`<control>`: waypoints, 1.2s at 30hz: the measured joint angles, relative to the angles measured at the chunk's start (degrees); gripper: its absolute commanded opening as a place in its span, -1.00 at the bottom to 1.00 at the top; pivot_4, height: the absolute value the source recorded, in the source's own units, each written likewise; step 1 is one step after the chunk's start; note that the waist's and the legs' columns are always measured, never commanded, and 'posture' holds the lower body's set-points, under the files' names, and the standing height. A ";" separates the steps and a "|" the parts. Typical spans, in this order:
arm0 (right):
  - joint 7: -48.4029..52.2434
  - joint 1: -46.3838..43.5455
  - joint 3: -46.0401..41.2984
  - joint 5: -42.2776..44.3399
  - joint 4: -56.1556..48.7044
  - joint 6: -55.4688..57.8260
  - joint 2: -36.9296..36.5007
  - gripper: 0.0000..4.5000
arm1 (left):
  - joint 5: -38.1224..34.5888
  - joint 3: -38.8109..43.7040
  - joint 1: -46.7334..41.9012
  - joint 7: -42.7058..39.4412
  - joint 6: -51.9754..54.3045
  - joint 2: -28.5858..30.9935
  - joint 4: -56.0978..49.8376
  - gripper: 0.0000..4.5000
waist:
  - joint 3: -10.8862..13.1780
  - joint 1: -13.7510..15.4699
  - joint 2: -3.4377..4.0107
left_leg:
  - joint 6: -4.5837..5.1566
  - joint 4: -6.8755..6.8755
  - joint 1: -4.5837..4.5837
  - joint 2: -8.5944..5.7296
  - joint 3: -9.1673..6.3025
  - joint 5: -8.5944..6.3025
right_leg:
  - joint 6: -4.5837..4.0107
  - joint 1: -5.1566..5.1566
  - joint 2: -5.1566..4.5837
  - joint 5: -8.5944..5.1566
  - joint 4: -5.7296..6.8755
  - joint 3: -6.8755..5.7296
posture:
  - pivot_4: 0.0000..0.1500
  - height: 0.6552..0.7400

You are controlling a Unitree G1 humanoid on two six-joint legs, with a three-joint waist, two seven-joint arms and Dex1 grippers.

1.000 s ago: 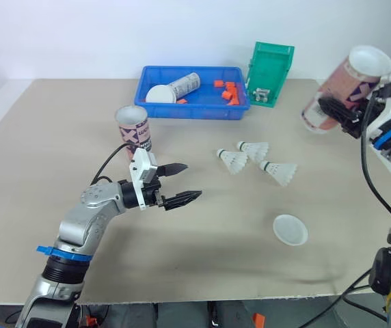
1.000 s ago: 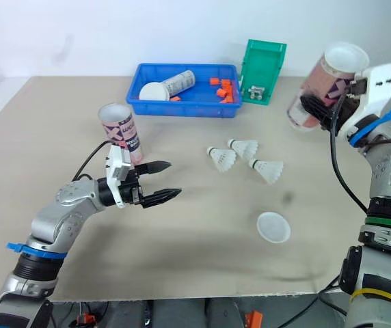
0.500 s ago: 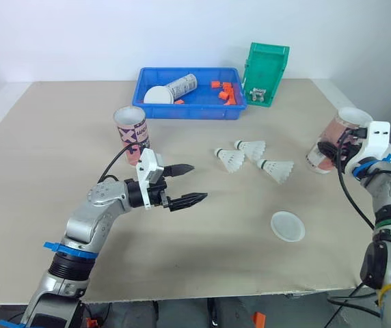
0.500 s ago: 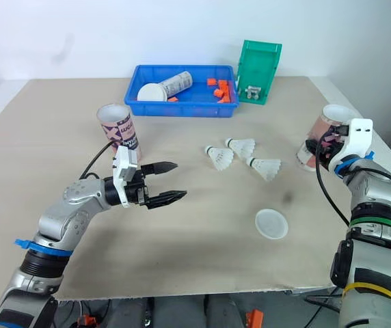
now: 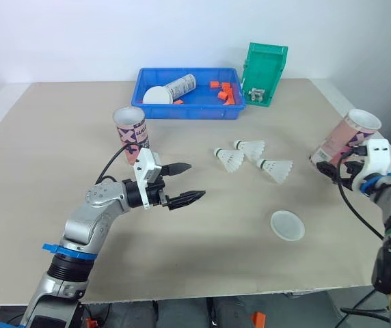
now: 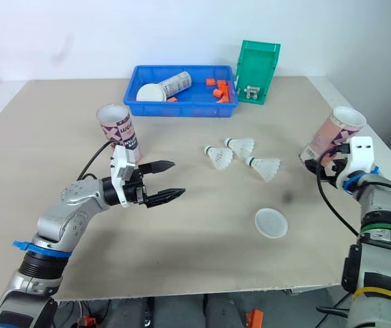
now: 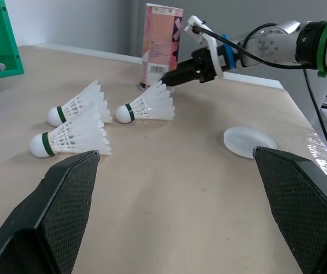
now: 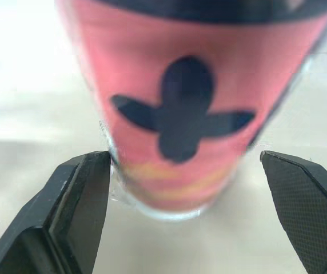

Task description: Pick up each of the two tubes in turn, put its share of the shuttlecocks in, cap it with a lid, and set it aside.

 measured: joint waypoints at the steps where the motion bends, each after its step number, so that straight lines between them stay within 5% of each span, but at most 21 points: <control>1: 0.64 0.44 0.00 -0.05 -0.07 0.07 -0.82 0.99 | -0.04 0.12 0.00 -0.01 0.01 0.02 0.00 1.00 | 0.00 -0.02 0.00 | 0.00 0.00 0.01 -0.01 0.01 0.00 | 0.01 0.00 0.04 0.00 0.00 0.08 | 1.00 0.14; 11: 17.10 12.44 -0.51 4.92 -19.58 9.83 -7.21 0.99 | -1.86 3.13 2.63 0.19 1.70 2.40 -0.80 1.00 | 0.00 -0.19 0.00 | 0.02 0.01 0.13 -0.08 0.07 0.01 | 0.11 0.06 0.18 0.01 0.03 0.51 | 1.00 0.14; 20: 20.40 25.81 -4.89 16.90 -57.17 24.11 -7.47 0.99 | -5.91 12.66 14.28 7.72 7.39 6.39 -8.80 1.00 | 0.00 -0.84 -0.02 | 0.02 0.02 0.34 -0.07 0.04 0.01 | 0.10 0.09 0.29 0.04 0.13 0.65 | 1.00 0.14; 28: 14.06 20.44 7.53 22.00 -77.09 28.98 4.69 0.99 | -3.18 19.09 17.80 16.75 6.38 6.19 -1.58 1.00 | 0.12 -0.87 -0.41 | 0.04 0.10 0.60 -0.08 -0.10 0.03 | 0.08 0.41 0.38 0.04 0.10 0.70 | 1.00 0.14; 36: 8.09 18.02 14.92 18.15 -78.49 24.52 12.98 0.99 | 1.81 17.72 10.31 18.39 0.94 5.82 7.87 1.00 | 0.07 0.23 -0.50 | -0.09 -0.02 0.40 -0.10 -0.12 -0.06 | -0.03 0.34 0.41 -0.15 0.07 0.69 | 1.00 0.14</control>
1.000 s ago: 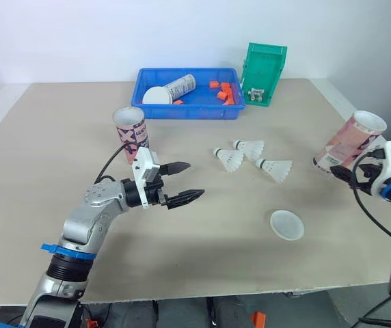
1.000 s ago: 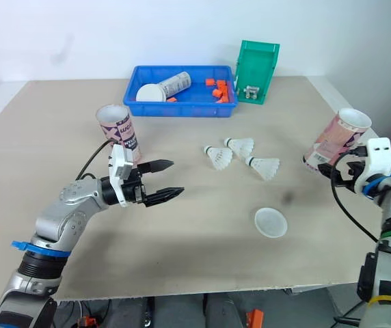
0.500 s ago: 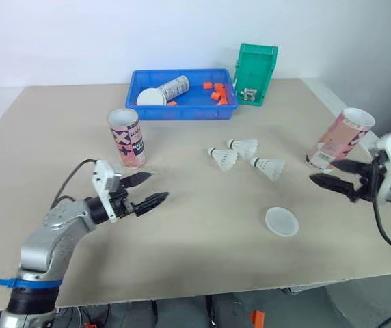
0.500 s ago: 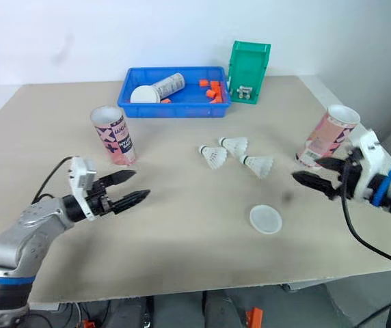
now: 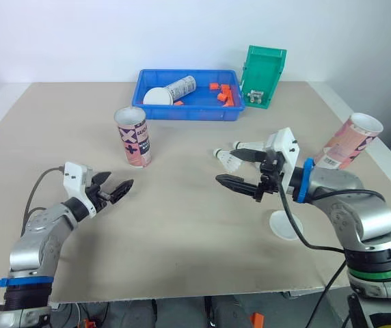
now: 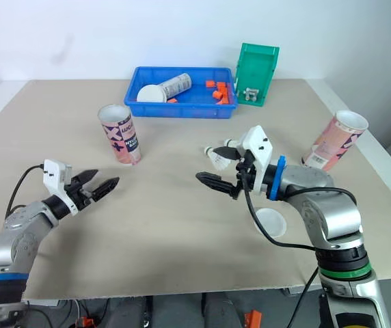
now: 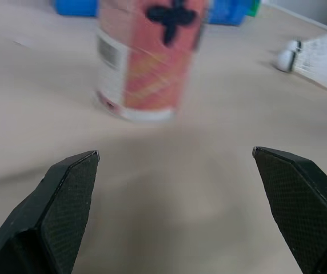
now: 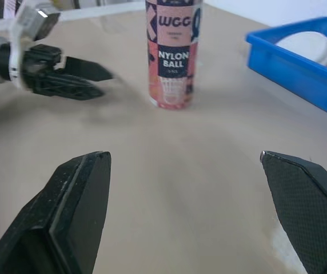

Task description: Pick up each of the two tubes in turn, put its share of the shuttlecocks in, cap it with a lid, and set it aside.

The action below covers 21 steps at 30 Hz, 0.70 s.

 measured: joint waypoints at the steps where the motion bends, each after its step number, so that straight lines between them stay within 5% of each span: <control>1: -0.25 0.23 0.25 -0.22 -0.04 -0.29 0.36 0.99 | 0.78 -0.69 -1.63 -0.15 -0.93 -0.10 2.21 1.00 | 0.00 0.00 0.00 | 0.00 -0.01 -0.01 0.00 0.00 -0.02 | 0.00 0.00 0.01 -0.02 0.00 0.00 | 1.00 0.14; 21: -6.44 5.58 0.83 4.79 -12.96 5.31 1.79 0.99 | 14.17 -5.25 -33.68 -5.50 -26.32 -4.50 56.81 1.00 | -0.05 -0.01 -0.10 | 0.03 -0.05 -0.01 0.03 -0.33 -0.02 | -0.07 0.10 0.29 -0.06 0.01 0.02 | 1.00 0.14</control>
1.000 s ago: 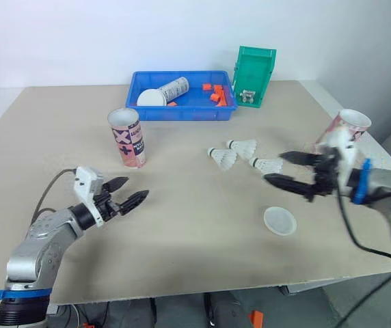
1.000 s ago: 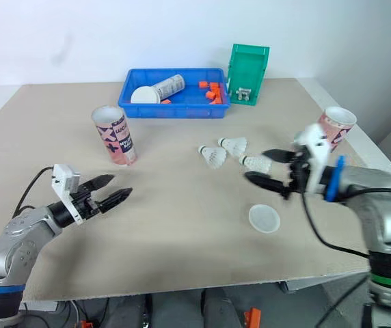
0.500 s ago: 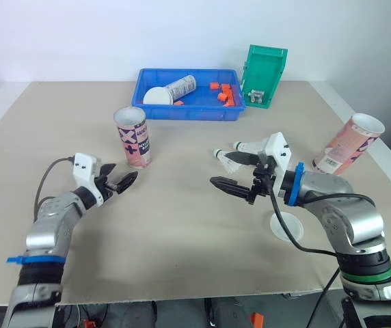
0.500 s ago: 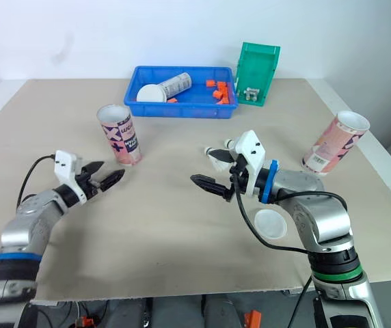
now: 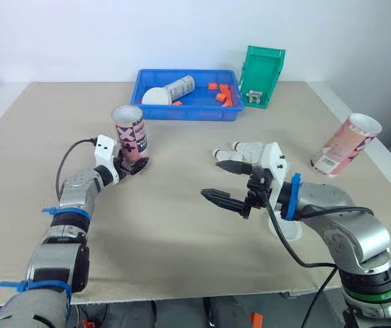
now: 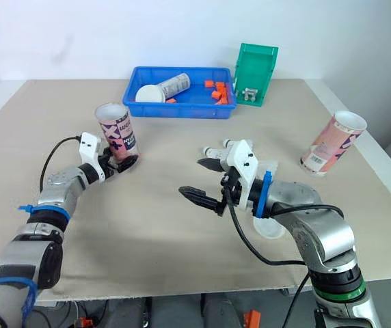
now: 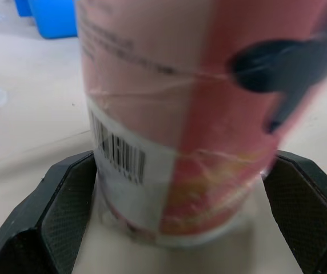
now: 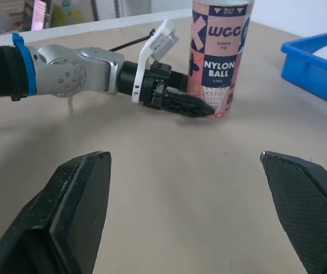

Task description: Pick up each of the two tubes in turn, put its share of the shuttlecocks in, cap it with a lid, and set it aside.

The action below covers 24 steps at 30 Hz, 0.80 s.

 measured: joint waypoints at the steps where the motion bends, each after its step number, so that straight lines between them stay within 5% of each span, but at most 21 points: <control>1: -0.60 0.34 -0.20 0.21 -0.49 0.14 0.00 0.99 | 0.58 -0.01 -1.08 -0.07 -0.87 -0.19 1.79 1.00 | 0.00 0.02 0.00 | 0.00 -0.01 0.00 0.00 -0.03 0.00 | -0.01 0.00 0.01 -0.01 0.00 -0.01 | 1.00 0.14; 9: -3.21 1.38 -0.69 0.89 -2.10 1.11 -0.15 0.99 | 2.36 0.76 -6.25 0.12 -3.86 -2.15 10.03 1.00 | 0.00 0.01 -0.01 | 0.00 0.01 -0.05 -0.01 -0.08 0.00 | 0.00 0.00 0.02 -0.01 0.00 0.00 | 1.00 0.14; 12: -3.45 1.58 -0.73 1.17 -2.37 1.20 -0.39 1.00 | 2.59 1.17 -6.48 0.21 -4.50 -2.26 10.67 0.50 | 0.00 0.00 -0.01 | 0.00 -0.01 -0.06 -0.01 -0.08 0.00 | -0.01 -0.01 0.04 -0.03 0.00 0.00 | 1.00 0.14; 19: -3.62 2.26 -1.70 1.57 -2.35 1.22 -2.04 1.00 | 2.96 1.26 -5.65 -1.52 -4.96 -2.20 9.63 0.50 | 0.00 0.00 -0.01 | 0.00 -0.01 -0.06 -0.01 -0.09 0.00 | 0.00 0.00 0.03 -0.03 0.00 0.00 | 1.00 0.14; 24: -7.93 4.90 -3.09 -3.17 1.21 1.10 -3.30 1.00 | 3.17 -0.66 1.08 -8.20 -4.14 0.04 -1.48 0.50 | 0.00 -0.21 -0.01 | -0.01 -0.04 -0.06 0.01 -0.08 0.00 | -0.03 -0.02 0.03 -0.05 0.00 0.01 | 1.00 0.14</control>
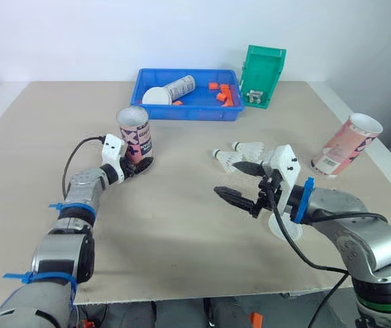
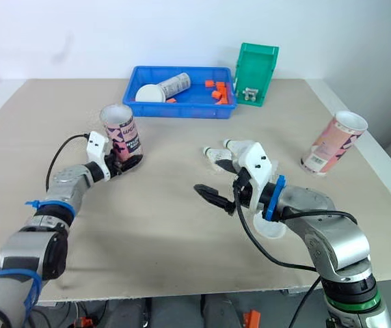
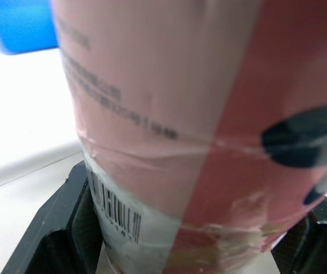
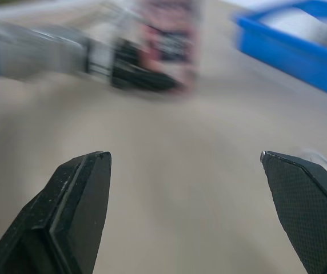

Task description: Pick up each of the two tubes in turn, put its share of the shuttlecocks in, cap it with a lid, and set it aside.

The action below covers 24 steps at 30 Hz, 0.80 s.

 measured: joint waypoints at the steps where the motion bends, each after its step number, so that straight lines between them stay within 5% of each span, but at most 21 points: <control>1: -1.56 0.41 0.13 -1.47 1.49 0.04 0.24 1.00 | -0.04 -1.23 2.38 -2.56 1.71 1.19 -5.11 0.50 | 0.00 -0.06 0.00 | 0.00 -0.02 0.00 0.00 0.00 0.00 | -0.01 -0.03 0.00 0.00 0.00 0.01 | 1.00 0.14; 5: -5.07 0.49 0.29 -4.37 4.84 0.03 2.21 1.00 | -0.81 -3.92 7.56 -9.25 7.70 4.56 -18.29 0.50 | 0.00 -0.07 0.01 | 0.00 -0.04 -0.01 0.03 -0.01 0.00 | -0.03 -0.06 0.05 0.00 0.03 0.01 | 1.00 0.14; 8: -8.59 -3.15 1.77 -7.00 11.26 -0.57 7.56 1.00 | -0.83 -8.96 14.54 -19.76 12.64 14.87 -35.03 0.50 | 0.01 -1.11 -0.02 | 0.00 -0.07 0.06 0.14 0.02 0.00 | -0.09 -0.07 0.20 0.01 0.02 0.13 | 1.00 0.14; 12: -9.89 -6.91 4.37 -9.46 18.35 -2.43 11.34 1.00 | -0.04 -11.65 18.18 -28.23 16.10 24.26 -44.90 0.50 | 0.09 -0.72 0.08 | 0.06 -0.08 -0.02 0.15 -0.02 0.03 | -0.13 -0.14 0.28 -0.02 0.05 0.21 | 1.00 0.14; 22: -8.89 -16.15 9.00 -16.09 33.62 -9.64 17.28 1.00 | 0.02 -12.66 19.94 -31.33 19.91 30.03 -51.03 0.50 | 0.09 -0.87 0.08 | 0.07 -0.08 -0.51 0.16 -0.01 0.04 | -0.13 -0.68 0.37 -0.05 0.10 0.28 | 1.00 0.14; 24: -8.94 -17.19 9.32 -17.17 36.45 -10.97 17.94 0.76 | 0.05 -12.70 20.04 -31.34 19.97 30.27 -51.39 0.48 | 0.09 -0.87 0.08 | 0.07 -0.09 -0.53 0.16 -0.01 0.04 | -0.15 -0.72 0.38 -0.10 0.14 0.30 | 1.00 0.14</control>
